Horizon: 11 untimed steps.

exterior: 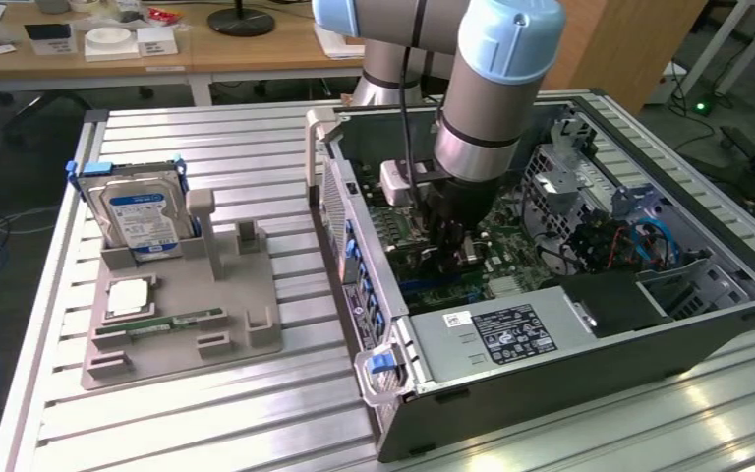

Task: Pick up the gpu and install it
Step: 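Insert the gpu into the slot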

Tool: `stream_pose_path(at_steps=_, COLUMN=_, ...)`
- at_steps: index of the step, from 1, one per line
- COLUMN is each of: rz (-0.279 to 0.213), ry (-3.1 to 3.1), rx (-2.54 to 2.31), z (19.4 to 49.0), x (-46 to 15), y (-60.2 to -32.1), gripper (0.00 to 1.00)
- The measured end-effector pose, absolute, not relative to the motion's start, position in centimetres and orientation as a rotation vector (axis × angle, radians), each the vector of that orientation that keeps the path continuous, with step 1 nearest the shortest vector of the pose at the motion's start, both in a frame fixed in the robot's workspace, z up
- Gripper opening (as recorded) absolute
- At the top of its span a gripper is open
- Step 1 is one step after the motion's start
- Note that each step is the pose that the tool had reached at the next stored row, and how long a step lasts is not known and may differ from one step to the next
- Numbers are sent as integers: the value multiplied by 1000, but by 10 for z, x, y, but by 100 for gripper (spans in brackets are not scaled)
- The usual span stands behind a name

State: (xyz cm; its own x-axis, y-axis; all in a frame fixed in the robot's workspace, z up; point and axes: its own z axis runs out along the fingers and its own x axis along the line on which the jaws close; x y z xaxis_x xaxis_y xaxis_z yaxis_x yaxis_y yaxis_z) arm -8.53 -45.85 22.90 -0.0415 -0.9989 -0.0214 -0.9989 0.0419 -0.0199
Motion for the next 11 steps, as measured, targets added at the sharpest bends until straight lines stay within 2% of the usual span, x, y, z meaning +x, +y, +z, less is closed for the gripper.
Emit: stream_pose_path(at_steps=11, rz=1, ry=2247, rx=-2155, z=227, x=-85, y=-459, gripper=28)
